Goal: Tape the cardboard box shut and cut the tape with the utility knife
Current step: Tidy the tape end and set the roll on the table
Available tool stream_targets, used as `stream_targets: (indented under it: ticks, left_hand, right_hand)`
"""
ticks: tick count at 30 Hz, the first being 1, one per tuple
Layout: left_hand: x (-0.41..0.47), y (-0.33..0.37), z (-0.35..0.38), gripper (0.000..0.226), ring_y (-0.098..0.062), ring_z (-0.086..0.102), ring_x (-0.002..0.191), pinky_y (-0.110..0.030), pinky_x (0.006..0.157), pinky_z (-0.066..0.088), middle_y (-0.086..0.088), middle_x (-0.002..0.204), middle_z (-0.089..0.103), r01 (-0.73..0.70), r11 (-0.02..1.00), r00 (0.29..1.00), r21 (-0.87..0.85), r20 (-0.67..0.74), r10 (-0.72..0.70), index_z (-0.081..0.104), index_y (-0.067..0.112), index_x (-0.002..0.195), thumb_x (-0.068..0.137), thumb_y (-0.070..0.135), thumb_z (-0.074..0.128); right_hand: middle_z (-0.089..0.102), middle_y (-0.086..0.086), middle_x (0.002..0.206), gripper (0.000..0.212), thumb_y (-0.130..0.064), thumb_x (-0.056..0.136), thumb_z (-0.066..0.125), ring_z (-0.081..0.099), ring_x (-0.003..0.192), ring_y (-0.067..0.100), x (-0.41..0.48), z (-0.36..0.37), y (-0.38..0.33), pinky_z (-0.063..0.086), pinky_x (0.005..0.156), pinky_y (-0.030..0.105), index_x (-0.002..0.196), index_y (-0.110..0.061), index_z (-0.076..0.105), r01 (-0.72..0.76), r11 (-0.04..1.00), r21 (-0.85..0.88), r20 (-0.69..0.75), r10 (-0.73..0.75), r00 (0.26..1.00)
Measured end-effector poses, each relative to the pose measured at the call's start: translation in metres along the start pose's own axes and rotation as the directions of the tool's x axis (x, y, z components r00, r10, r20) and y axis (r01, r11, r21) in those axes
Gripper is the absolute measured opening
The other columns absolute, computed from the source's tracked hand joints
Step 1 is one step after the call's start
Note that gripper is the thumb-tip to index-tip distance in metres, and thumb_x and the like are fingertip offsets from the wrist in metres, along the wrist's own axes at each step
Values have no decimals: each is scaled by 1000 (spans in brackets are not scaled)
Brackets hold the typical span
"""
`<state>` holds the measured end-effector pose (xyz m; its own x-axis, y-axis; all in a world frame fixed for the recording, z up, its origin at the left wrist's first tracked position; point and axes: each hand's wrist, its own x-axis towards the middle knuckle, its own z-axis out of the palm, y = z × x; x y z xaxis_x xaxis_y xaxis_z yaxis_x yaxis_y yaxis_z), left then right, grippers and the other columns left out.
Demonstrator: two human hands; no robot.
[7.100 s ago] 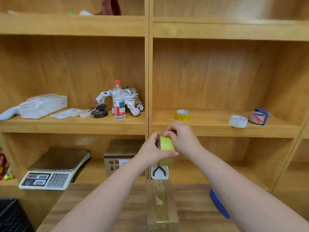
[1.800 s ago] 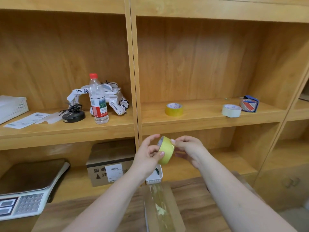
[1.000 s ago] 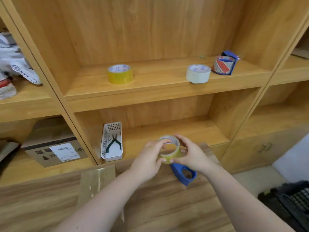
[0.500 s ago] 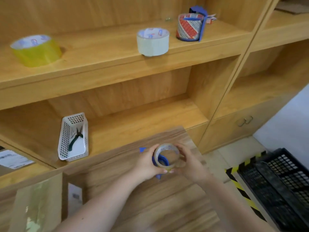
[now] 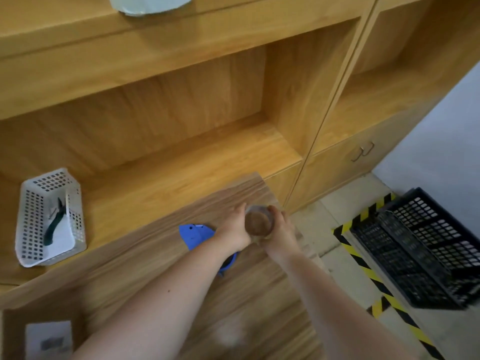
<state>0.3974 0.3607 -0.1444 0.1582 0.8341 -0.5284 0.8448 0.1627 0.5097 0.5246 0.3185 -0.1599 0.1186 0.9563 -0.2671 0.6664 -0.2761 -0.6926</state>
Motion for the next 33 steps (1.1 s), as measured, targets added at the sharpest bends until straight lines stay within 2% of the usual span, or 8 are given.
stream_targets:
  ticks: [7,11,17,22,25,29,31,33]
  left_hand:
    - [12,-10,5,104,-25,37,139,-32,104,40,-3,160,22,19,1000,1000,10,13,-19,11,28,152,73,23,77]
    - [-5,-13,2,98,-23,38,138,-30,105,39,-1,158,27,-34,997,999,-64,-43,32,15,28,152,75,18,76]
    - [-59,-19,-14,78,-19,34,139,-22,100,30,2,152,34,-211,975,970,-74,-136,200,28,32,146,82,17,70]
    - [-116,-43,-27,70,-18,31,140,-33,113,31,3,150,36,-263,960,947,-97,-214,238,40,30,141,80,14,71]
    - [-152,-66,-30,64,-16,43,130,-35,109,38,8,132,43,-274,936,933,-222,-299,203,50,27,133,76,9,73]
    - [-201,-103,-26,59,-12,53,105,-17,87,43,5,129,48,-270,927,919,-259,-356,168,53,26,129,77,8,73]
    - [-229,-122,-24,57,-9,53,102,-1,74,35,4,128,51,-247,932,922,-264,-360,142,52,29,129,79,10,72]
    - [-259,-140,-24,56,-9,53,103,4,69,32,7,121,53,-224,935,925,-275,-362,115,51,30,129,81,11,71]
  right_hand:
    - [35,8,141,92,-16,68,73,31,131,31,8,10,4,34,107,44,145,-20,22,-44,996,-80,29,46,999]
    - [34,7,142,91,-17,69,74,29,132,30,-2,7,-1,33,106,43,144,-24,22,-23,996,-89,-4,22,1000]
    - [43,3,133,74,-13,69,73,38,125,26,-31,-1,-14,38,100,35,135,-26,40,85,993,86,-79,-79,994]
    - [52,0,123,54,-15,73,75,45,119,22,-71,-10,-32,43,98,39,121,-27,54,134,977,168,-86,-121,989]
    - [56,-2,117,47,-13,73,75,51,110,17,-101,-12,-45,46,93,35,116,-22,59,171,965,199,-82,-158,984]
    - [57,-4,112,42,-15,72,76,53,100,12,-148,-1,-59,45,87,28,111,-22,62,192,955,225,-55,-184,981]
    - [60,-3,114,39,-12,72,76,53,99,11,-173,9,-65,46,86,27,105,-27,61,198,946,256,-55,-191,980]
    - [61,-3,114,40,-9,72,75,53,97,11,-198,23,-73,44,80,20,104,-29,61,192,942,274,-42,-188,981]
